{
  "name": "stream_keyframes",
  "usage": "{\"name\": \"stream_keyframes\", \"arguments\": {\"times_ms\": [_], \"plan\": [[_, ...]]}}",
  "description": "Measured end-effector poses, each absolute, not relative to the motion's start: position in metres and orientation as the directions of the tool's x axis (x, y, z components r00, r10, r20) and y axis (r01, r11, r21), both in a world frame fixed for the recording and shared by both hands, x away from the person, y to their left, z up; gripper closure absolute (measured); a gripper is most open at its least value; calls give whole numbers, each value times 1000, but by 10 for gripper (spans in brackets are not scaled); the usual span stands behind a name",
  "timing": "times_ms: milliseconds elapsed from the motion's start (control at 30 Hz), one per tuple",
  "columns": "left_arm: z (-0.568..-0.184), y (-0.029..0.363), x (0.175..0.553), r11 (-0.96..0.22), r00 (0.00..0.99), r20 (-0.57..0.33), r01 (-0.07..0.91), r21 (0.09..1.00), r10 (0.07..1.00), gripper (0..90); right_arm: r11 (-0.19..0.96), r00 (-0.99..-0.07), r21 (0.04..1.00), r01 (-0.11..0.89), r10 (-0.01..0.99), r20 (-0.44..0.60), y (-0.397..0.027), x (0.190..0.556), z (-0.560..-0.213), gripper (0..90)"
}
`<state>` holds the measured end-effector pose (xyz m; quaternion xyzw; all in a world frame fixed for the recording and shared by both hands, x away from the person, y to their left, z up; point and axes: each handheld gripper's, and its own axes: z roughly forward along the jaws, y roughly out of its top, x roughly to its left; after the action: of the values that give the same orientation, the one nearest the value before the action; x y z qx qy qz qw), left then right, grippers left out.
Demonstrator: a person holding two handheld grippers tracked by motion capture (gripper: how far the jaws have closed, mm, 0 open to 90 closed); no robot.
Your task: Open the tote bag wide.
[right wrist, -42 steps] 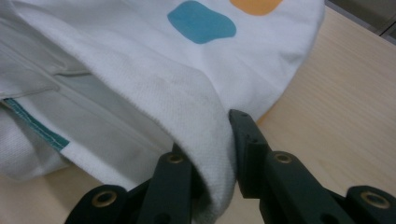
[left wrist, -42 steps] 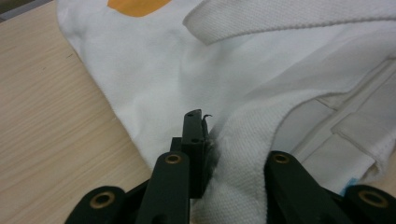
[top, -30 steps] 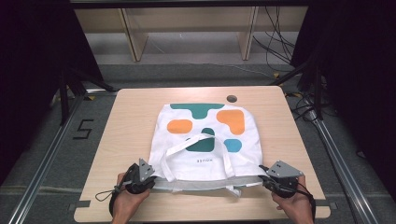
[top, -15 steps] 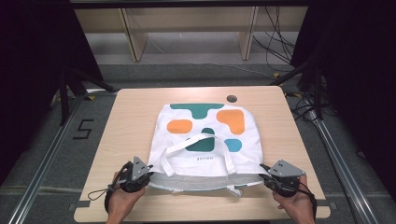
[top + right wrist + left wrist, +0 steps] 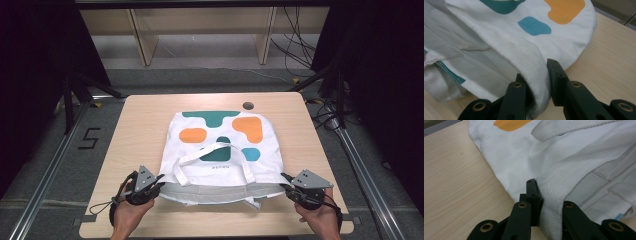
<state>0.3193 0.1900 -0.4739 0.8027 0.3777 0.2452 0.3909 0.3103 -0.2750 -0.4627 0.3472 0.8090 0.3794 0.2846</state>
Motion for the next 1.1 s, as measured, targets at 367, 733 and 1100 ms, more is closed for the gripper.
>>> {"name": "stream_keyframes", "arguments": {"times_ms": [367,733,1100], "plan": [[-462,194,321,-386,616,71,396,833,785,842,444,-587,841,309,785,-199,-277,312,-448,782],[-440,191,319,-344,618,60,352,870,784,850,440,-571,860,258,788,-232,-279,315,-422,794],[-374,192,320,-307,629,120,197,931,768,860,408,-540,901,144,796,-274,-284,322,-364,809]]}}
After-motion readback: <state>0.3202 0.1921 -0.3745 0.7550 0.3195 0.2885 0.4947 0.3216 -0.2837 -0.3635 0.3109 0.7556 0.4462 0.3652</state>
